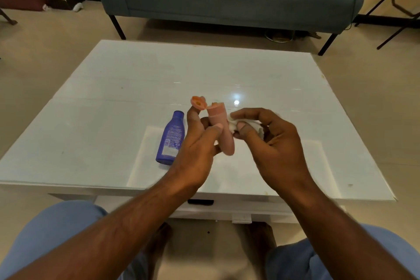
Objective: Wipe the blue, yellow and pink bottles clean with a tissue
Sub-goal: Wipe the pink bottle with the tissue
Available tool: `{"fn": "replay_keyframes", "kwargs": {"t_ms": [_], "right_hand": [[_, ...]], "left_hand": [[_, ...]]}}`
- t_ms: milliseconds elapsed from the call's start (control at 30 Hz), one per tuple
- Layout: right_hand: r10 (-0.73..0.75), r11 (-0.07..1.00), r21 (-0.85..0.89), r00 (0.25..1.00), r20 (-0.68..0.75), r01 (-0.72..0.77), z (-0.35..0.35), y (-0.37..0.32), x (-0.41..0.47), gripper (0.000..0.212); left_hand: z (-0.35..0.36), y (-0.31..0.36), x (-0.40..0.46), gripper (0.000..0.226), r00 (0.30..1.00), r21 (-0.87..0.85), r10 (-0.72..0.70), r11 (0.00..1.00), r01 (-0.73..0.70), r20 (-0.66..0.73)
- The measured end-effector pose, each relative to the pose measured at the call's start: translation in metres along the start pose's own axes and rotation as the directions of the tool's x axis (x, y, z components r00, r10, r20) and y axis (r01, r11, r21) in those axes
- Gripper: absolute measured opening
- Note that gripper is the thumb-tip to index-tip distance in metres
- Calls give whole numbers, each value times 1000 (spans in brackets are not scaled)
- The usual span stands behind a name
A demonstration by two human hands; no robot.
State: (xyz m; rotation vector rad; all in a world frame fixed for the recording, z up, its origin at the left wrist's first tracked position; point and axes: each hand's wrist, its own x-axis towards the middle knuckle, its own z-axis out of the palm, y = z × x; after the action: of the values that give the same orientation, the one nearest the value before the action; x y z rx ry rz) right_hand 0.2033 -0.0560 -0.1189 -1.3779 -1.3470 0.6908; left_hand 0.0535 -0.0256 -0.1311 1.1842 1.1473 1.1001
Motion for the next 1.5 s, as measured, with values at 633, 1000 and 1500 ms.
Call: {"fn": "replay_keyframes", "kwargs": {"t_ms": [633,1000,1500], "right_hand": [[105,987,134,991,-85,-93,-5,-9,5,16],[-245,968,-58,970,-10,244,-10,-7,3,20],[-371,907,-227,928,-36,354,-11,-1,9,19]], "left_hand": [[-12,9,7,49,952,-266,-146,939,219,267],[-8,3,0,54,967,481,136,847,-227,216],[-14,-1,3,50,942,410,255,852,-325,217]]}}
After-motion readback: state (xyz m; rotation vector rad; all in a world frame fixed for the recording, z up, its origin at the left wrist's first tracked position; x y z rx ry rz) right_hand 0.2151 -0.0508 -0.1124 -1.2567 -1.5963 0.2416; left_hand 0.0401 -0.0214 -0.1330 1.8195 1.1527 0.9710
